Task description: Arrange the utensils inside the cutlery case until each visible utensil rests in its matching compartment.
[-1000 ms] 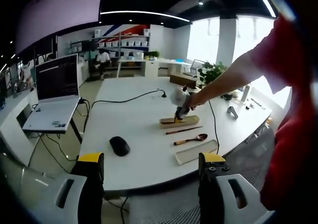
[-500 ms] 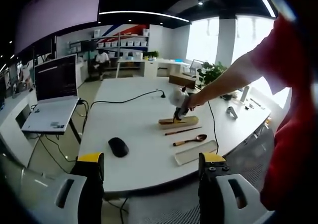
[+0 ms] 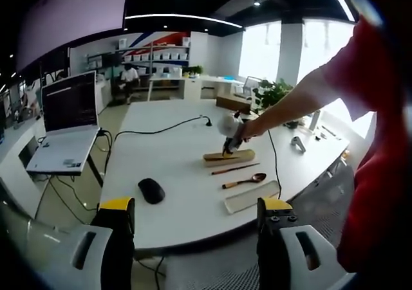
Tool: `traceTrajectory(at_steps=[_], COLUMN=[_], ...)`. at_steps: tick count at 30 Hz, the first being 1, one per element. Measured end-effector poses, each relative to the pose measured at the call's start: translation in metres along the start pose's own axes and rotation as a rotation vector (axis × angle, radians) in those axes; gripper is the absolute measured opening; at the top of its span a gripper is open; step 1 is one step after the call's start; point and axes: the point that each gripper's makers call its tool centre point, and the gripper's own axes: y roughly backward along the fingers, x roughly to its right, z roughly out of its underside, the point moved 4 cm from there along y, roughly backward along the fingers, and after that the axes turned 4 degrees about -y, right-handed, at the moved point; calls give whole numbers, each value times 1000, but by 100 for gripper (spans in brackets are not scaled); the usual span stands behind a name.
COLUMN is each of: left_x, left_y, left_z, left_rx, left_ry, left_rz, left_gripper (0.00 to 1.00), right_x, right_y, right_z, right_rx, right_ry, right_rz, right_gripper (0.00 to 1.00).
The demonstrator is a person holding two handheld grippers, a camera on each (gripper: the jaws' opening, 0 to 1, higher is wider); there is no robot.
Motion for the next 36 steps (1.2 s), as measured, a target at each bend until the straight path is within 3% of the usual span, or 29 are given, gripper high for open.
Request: traceTrajectory(at_steps=[16,24,36], left_x=[1,8,17], left_y=[2,6,13], left_z=[-12,-13,-13], left_rx=[34,55,76], left_ry=[-28,-42,-57], left_rz=[13,26,41], left_gripper=[80,80,80], right_x=[-3,-19,-32], right_y=[27,54,70], right_z=[-2,-5,-4], right_rx=[31,64,101], right_ry=[-28,-10,18], right_rz=[7,11,19], right_gripper=[4,5,5])
